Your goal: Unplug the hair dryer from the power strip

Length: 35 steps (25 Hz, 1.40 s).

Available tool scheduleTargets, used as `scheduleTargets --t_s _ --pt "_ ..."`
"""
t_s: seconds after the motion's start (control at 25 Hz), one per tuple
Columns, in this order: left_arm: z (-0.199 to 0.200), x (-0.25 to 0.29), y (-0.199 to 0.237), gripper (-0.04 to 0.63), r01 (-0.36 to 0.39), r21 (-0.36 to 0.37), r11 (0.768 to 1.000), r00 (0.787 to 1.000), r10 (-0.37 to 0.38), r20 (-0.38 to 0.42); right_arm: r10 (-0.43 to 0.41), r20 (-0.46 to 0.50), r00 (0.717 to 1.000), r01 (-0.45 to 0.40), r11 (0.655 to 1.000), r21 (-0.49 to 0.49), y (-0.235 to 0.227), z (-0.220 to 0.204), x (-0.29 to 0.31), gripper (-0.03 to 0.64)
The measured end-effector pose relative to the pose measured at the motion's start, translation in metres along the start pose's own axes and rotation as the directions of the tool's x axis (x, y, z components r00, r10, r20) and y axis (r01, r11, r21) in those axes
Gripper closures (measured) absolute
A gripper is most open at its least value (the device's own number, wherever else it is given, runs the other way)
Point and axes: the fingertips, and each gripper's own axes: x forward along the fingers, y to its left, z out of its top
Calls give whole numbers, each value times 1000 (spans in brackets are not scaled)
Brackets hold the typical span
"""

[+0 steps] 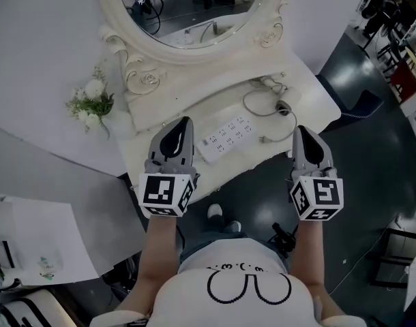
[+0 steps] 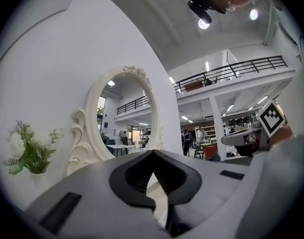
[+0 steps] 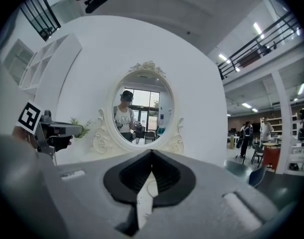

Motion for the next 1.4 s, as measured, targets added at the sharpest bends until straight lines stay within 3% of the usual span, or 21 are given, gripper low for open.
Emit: scheduleTargets --t_s 0.32,0.68,0.84,1.4 --pt "24 8 -10 597 25 50 998 997 -29 68 -29 62 998 34 995 -90 -10 25 -12 617" --pt "48 18 -20 597 38 72 997 991 -47 124 -31 101 994 43 992 -123 -16 41 -16 617" --pt "53 21 -21 597 33 104 994 991 -47 129 -21 113 993 36 991 -130 -17 45 -17 617" --pt "55 28 -17 597 38 104 994 990 -51 128 -17 103 995 32 989 -144 -19 49 -11 617"
